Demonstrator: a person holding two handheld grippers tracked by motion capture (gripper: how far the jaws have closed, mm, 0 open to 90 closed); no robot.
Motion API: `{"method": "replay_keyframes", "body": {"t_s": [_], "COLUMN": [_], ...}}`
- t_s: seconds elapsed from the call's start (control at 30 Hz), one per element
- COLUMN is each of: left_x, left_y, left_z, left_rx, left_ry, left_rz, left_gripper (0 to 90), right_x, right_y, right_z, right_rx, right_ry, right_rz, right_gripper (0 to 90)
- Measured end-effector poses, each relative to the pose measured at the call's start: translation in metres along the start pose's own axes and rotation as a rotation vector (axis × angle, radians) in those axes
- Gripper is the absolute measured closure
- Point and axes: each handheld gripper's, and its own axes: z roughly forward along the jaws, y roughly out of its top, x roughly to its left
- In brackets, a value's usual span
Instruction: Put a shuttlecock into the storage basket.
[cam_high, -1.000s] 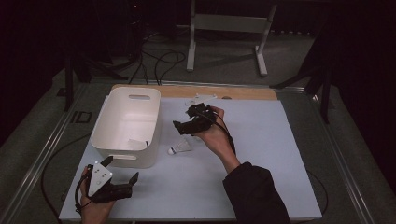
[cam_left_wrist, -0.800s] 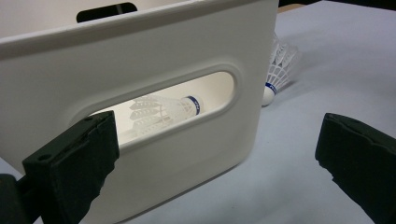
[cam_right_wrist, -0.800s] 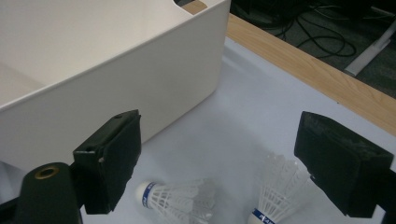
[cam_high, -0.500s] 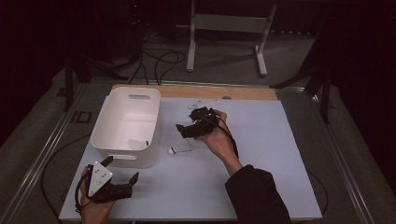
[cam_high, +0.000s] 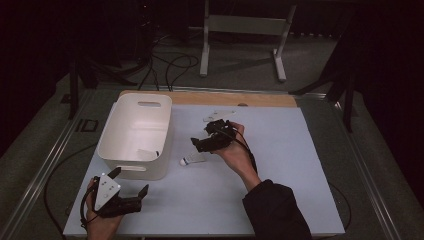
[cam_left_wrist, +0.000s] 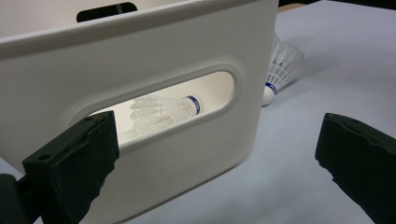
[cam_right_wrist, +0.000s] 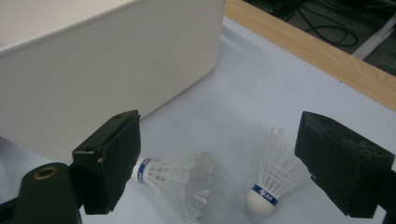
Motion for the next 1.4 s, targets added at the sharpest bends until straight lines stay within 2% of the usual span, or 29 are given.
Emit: {"method": "replay_keyframes", "body": {"t_s": [0.53,1.4], "left_x": [0.0,0.0], "left_y": [0.0,0.0], "left_z": [0.0,0.0], "left_rx": [0.003,0.004], "left_ry": [-0.001,0.0], "left_rz": [0.002,0.003], "left_gripper": [0.1,0.1], "right_x": [-0.001,0.002], "right_y": [-0.017,-0.033], "right_z": [0.004,0.017], "right_rx": [0.021,0.066], "right_ry": [0.009,0.036], "right_rz": [0.021,0.033], "right_gripper": [14.5,15.7]}}
